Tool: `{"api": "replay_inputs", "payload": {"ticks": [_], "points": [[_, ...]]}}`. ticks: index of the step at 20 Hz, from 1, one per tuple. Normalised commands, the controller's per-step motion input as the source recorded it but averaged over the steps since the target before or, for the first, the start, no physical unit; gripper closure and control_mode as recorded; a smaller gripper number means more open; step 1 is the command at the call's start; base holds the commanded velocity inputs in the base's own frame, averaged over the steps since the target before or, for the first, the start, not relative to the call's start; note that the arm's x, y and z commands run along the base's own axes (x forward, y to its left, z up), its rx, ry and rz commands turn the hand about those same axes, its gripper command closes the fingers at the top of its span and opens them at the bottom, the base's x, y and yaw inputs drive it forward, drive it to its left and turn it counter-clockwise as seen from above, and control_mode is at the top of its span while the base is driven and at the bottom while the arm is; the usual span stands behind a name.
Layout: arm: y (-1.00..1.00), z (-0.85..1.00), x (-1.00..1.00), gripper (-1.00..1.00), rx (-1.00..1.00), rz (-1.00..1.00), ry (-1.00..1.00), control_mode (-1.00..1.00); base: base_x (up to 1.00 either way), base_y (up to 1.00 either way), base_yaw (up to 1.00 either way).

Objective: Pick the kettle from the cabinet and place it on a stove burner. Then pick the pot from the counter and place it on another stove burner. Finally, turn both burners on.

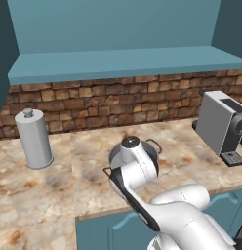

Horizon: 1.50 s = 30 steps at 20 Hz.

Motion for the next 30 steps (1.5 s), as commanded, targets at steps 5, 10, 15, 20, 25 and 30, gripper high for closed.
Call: {"api": "replay_inputs", "payload": {"ticks": [5, 10, 15, 20, 25, 30], "points": [[-0.09, 0.41, -0.27, 1.00, 0.00, -0.14, -0.10, -1.00, 0.00, 0.00, 0.00], [-0.06, 0.53, -0.25, 1.00, 0.00, -0.13, -0.10, -1.00, 0.00, 0.00, 0.00], [-0.05, 0.60, -0.28, 1.00, 0.00, -0.12, -0.08, -1.00, 0.00, 0.00, 0.00], [-0.10, 0.63, -0.31, 1.00, 0.00, -0.12, -0.02, -1.00, 0.00, 0.00, 0.00], [-0.06, 0.68, -0.27, 1.00, 0.00, -0.13, 0.00, -1.00, 0.00, 0.00, 0.00], [-0.06, 0.60, -0.38, 1.00, 0.00, -0.13, -0.01, -1.00, 0.00, 0.00, 0.00]]}}
